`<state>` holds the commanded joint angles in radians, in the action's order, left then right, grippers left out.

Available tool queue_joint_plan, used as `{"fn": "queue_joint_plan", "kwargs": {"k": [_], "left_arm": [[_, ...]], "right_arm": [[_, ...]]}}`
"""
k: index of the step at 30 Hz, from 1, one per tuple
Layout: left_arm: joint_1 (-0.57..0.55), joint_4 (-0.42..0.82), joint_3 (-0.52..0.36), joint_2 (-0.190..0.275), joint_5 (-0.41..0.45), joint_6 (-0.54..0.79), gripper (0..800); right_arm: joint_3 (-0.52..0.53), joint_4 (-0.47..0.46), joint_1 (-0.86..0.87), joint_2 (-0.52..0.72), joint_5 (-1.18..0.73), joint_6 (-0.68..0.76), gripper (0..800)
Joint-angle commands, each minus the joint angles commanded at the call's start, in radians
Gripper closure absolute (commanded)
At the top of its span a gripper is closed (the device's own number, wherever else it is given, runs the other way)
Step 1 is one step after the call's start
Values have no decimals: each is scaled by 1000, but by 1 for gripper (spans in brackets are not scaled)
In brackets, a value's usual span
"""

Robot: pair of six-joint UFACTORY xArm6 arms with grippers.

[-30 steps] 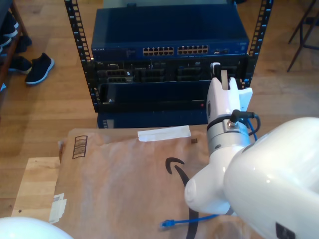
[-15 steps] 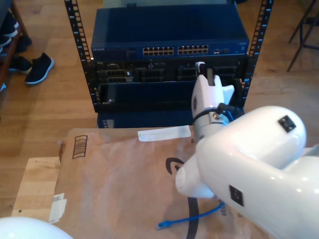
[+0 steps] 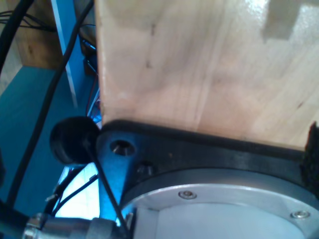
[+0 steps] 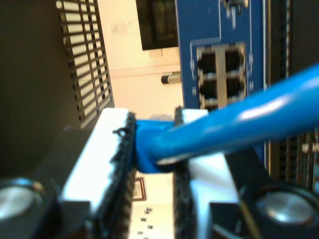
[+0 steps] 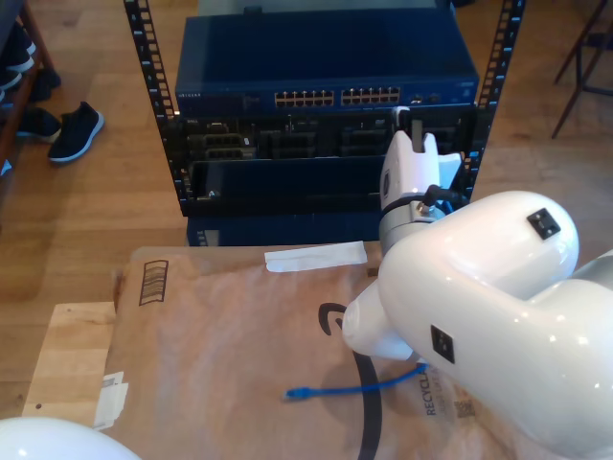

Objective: Grab the cable and plug it in

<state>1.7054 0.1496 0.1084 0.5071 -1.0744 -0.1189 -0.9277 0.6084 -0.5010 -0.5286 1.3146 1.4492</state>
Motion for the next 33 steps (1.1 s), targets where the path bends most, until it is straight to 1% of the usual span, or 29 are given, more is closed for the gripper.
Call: {"fn": "queue_joint_plan", "kwargs": {"k": [5,11,18,24,33], "left_arm": [[0,-2,0,0,0,0,0],[0,-2,0,0,0,0,0],[0,-2,0,0,0,0,0],[0,-2,0,0,0,2,0],[0,-2,0,-2,0,0,0]], "right_arm": [[-29,3,9,-29,0,-2,800],[-135,2,28,-107,0,-8,800],[-157,3,28,-138,2,-8,800],[-262,2,37,-213,-3,-9,800],[-282,2,44,-218,-5,-11,800]]}}
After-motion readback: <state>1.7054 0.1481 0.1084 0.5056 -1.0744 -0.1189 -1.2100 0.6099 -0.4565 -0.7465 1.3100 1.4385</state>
